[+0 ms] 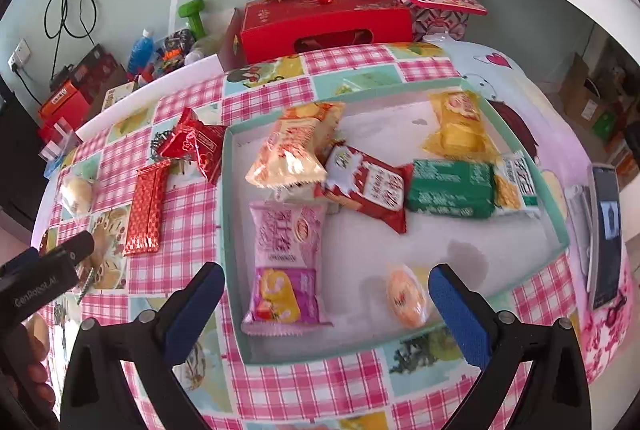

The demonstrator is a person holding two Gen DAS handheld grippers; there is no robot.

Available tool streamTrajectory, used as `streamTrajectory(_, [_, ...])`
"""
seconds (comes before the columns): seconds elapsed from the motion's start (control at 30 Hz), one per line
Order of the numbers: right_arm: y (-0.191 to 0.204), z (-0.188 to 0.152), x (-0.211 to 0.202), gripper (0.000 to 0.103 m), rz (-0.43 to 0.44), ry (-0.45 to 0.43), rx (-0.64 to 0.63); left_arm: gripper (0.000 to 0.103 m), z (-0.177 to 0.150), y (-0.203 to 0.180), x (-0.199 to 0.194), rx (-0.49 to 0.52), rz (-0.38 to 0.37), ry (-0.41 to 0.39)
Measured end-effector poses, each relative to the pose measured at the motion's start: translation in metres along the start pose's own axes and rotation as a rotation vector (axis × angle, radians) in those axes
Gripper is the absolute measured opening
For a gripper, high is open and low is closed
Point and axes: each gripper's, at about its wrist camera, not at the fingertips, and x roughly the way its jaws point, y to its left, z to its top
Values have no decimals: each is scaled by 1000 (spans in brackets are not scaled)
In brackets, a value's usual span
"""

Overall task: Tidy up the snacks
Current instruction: 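Withdraw both open tools from the tray toward the snack pile, then grasp the green-white cracker packet with the left tool while the right tool grasps the red patterned packet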

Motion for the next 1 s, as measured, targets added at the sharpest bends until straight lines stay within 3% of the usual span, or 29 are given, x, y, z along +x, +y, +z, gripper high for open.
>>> streamTrajectory(0.33, [44, 26, 8, 103, 56, -64, -78, 101, 12, 31, 17, -58, -13, -26])
streamTrajectory(0.67, [103, 19, 33, 103, 97, -23, -186, 101, -4, 97, 49, -223, -2, 71])
streamTrajectory(1.0, [152, 13, 66, 103, 127, 34, -247, 101, -16, 127, 86, -309, 37, 177])
